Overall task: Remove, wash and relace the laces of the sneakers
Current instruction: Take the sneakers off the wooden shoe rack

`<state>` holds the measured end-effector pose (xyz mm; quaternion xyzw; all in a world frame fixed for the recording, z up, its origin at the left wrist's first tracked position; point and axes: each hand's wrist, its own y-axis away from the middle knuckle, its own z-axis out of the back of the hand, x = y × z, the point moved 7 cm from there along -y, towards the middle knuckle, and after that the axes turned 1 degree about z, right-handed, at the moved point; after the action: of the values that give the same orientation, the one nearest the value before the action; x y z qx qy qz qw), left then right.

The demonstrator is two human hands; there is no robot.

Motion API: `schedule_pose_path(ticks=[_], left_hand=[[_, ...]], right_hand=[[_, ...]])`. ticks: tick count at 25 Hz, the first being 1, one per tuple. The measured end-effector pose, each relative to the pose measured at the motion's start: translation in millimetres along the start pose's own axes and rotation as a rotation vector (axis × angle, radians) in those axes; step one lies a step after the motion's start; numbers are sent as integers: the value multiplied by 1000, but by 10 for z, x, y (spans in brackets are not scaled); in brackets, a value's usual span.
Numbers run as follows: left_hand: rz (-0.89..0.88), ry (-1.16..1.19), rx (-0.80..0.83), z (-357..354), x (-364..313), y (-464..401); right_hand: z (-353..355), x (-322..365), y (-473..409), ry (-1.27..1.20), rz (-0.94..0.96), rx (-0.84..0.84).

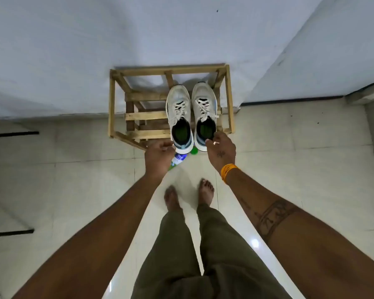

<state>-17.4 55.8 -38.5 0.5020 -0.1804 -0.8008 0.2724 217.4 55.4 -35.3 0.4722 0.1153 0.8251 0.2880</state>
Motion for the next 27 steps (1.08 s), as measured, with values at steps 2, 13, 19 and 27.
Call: schedule_pose_path(ticks=[2,13,19,27], left_hand=[[83,18,-55,-77,37,-348],[11,-225,-80,-518,218,-1427],[-102,-207,-143,-448,260,-1467],[-172,-244,-261,-162,190,-1157]], right_hand=[[-163,-83,-275,78,-83,25],[-609,-250,-1133,517,-101,-74],[-566,-371,-1167,563,-33,-116],[-549,-395,-914,415,28,-154]])
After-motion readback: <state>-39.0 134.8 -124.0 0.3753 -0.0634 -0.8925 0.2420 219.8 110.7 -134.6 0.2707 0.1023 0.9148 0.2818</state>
